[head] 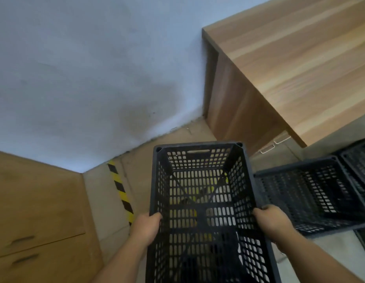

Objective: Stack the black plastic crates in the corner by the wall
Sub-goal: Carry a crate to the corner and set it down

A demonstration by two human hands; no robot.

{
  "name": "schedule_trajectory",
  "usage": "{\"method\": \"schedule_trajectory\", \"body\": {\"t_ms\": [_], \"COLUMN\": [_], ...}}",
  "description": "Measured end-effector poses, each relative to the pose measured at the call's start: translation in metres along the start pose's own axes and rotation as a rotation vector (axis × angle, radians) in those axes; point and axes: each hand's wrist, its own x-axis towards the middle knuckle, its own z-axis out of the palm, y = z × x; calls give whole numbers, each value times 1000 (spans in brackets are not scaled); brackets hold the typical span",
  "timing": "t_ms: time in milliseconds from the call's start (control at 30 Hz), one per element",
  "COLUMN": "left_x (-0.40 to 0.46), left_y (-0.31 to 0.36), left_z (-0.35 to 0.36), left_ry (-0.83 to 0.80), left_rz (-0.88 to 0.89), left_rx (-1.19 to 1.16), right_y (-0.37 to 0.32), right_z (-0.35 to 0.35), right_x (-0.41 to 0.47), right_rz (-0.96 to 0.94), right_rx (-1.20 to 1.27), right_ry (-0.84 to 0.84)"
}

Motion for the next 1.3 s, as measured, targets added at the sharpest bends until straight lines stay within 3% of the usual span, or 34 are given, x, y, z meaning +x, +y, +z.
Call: {"method": "schedule_trajectory", "body": {"t_ms": [367, 667, 967, 1300], "left_x": [97, 230, 348, 420], "left_y": [15, 6, 2, 10], "left_z": [-17, -18, -23, -28], "left_ry": [115, 147, 143, 131], "left_rz": [-152, -178, -181, -203], "left_rx": [-173, -280, -265, -323], "right_y": [-144, -222, -261, -292], "right_z": [17, 95, 175, 226], "right_x": [76, 162, 236, 285], "right_rz": [-229, -246, -227, -235], "right_rx": [-166, -131, -55, 55], "right_ry": [-178, -224, -229, -208]}}
